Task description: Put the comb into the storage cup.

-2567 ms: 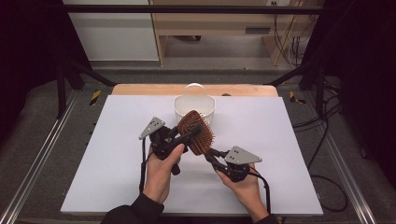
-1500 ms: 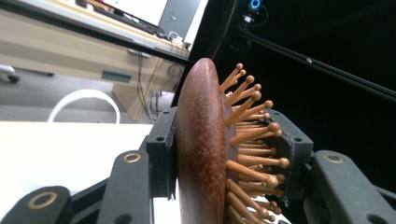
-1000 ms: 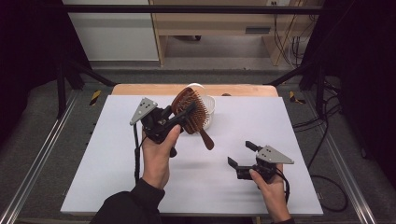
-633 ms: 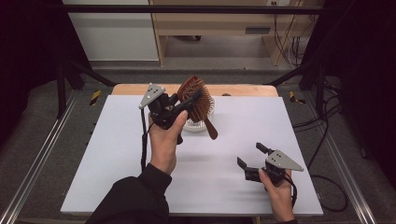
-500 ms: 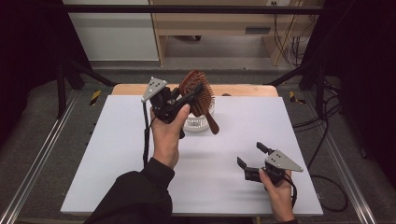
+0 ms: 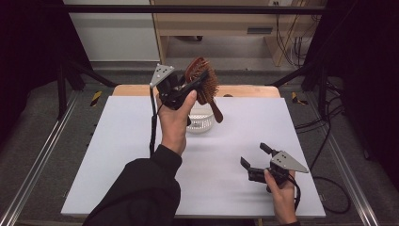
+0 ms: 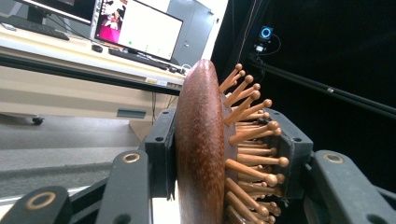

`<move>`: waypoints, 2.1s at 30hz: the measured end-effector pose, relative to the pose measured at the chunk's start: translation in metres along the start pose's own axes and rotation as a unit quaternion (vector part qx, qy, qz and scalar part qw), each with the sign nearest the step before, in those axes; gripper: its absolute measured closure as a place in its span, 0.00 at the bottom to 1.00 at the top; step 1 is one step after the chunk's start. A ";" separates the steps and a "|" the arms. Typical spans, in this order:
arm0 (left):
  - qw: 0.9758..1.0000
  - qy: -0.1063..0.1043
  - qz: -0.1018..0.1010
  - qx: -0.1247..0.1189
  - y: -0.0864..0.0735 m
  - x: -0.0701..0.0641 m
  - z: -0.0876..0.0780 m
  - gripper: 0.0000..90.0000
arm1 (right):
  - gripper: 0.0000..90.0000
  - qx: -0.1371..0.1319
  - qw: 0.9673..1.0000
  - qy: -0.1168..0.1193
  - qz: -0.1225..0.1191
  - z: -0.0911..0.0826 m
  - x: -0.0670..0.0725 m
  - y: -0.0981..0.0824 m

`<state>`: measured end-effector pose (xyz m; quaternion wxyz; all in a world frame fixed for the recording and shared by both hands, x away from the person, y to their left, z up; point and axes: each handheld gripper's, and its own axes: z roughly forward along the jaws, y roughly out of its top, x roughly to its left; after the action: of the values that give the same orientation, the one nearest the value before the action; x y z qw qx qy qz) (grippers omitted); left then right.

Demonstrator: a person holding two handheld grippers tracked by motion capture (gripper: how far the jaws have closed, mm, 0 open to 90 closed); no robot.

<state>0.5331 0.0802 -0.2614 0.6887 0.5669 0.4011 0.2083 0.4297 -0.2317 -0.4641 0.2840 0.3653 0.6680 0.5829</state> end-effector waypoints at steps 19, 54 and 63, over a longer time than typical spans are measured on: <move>1.000 0.027 0.003 -0.010 0.003 0.024 0.013 0.56 | 0.06 -0.002 1.000 0.001 0.009 0.000 0.000 0.000; 0.998 0.060 -0.001 -0.012 -0.002 0.059 0.021 0.56 | 0.05 -0.006 1.000 0.005 0.006 0.002 0.002 0.000; 0.998 0.070 0.010 -0.006 -0.006 0.064 0.026 0.56 | 0.05 -0.006 1.000 0.005 0.009 0.001 0.002 0.000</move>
<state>0.5908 0.1103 -0.2861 0.6605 0.5508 0.4409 0.2566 0.4296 -0.2294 -0.4637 0.2775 0.3669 0.6622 0.5915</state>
